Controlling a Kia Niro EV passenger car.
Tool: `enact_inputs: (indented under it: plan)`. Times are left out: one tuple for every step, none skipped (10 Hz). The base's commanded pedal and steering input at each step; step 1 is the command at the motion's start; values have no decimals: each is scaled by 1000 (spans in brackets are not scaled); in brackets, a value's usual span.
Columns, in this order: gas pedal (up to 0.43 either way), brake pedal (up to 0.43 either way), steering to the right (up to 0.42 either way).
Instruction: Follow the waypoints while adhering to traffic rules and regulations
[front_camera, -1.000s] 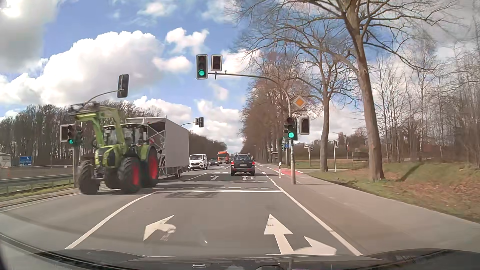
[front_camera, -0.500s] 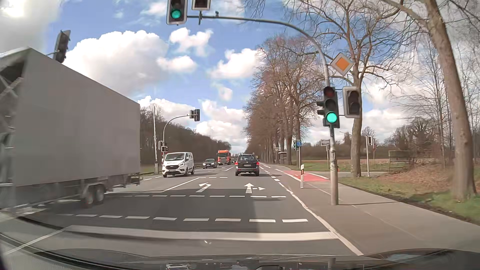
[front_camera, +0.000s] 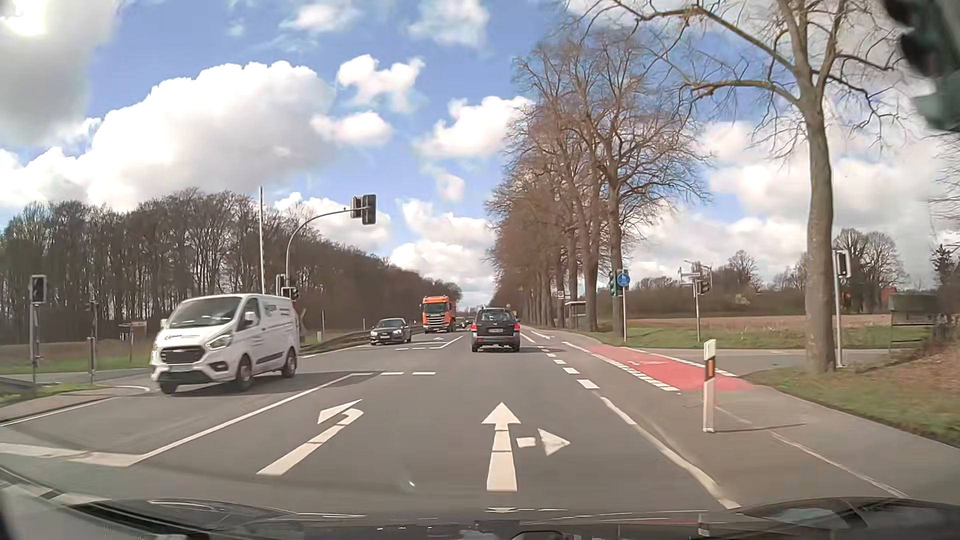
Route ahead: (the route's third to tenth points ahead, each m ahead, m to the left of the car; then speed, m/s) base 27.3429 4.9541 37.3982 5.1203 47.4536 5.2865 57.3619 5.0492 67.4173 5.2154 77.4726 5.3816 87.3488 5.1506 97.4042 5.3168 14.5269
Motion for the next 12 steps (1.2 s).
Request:
enact_inputs:
  plan:
    - [177, 0, 4]
    - [177, 0, 4]
    - [177, 0, 4]
    - [177, 0, 4]
    - [177, 0, 4]
    - [177, 0, 4]
    - [177, 0, 4]
    - [177, 0, 4]
    - [177, 0, 3]
    - [177, 0, -4]
    - [177, 0, -9]
    - [177, 0, -9]
